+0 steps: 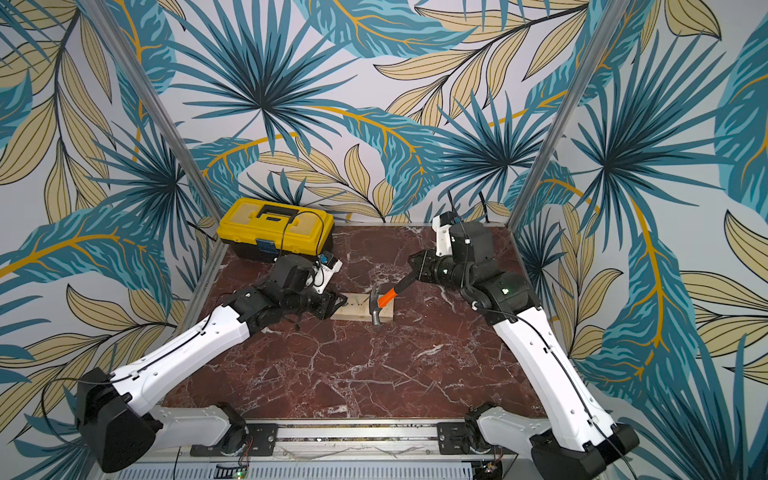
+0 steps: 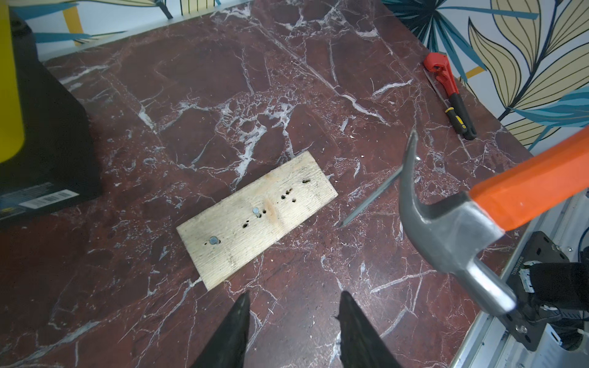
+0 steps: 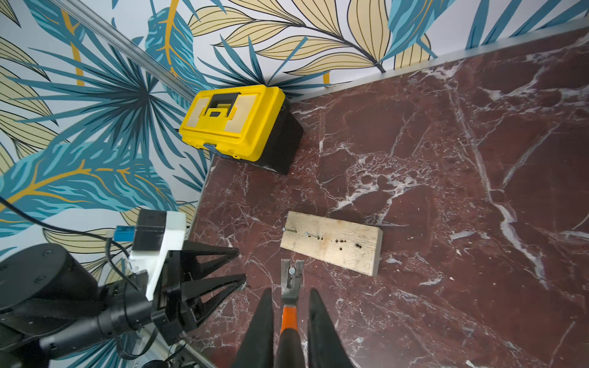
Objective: Use a claw hammer to pull out a nail
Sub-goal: Pick up the nail.
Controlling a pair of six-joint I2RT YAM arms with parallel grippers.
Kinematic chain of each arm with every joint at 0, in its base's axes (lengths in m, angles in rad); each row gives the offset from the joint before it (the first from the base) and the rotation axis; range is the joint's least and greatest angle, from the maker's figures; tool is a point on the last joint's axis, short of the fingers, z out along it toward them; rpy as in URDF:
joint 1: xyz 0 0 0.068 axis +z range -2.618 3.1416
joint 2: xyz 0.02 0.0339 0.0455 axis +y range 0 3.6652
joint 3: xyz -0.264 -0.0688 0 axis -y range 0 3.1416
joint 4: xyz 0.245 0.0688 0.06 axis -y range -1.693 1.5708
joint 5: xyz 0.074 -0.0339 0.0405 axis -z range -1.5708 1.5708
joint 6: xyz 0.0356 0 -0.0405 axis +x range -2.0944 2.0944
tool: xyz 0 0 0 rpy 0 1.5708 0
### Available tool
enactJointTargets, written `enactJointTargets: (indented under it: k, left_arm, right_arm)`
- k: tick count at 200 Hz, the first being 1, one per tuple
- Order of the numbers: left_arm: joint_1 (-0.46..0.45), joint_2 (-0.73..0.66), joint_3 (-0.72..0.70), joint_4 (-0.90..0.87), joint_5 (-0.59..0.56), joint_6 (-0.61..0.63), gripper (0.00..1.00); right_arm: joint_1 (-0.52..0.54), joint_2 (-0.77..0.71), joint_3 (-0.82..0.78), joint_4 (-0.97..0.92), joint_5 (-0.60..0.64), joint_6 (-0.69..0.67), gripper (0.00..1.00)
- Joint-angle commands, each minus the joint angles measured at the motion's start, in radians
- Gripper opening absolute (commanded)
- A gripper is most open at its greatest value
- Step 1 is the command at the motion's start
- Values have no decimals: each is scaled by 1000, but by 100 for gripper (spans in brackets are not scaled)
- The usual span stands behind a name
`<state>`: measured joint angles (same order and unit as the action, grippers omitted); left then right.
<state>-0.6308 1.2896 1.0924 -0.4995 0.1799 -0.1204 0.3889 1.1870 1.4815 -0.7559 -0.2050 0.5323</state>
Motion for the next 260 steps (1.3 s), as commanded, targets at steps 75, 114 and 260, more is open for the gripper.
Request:
enactJointTargets:
  k: [75, 114, 260]
  left_arm:
    - [6, -52, -122, 160, 191, 369, 44]
    - [6, -43, -129, 173, 220, 392, 39]
    - [6, -24, -92, 183, 207, 386, 28]
  right_arm:
    - [-52, 19, 56, 76, -247, 90, 0]
    - [-74, 21, 53, 87, -289, 105, 0]
    - [-116, 18, 1, 115, -358, 135, 0]
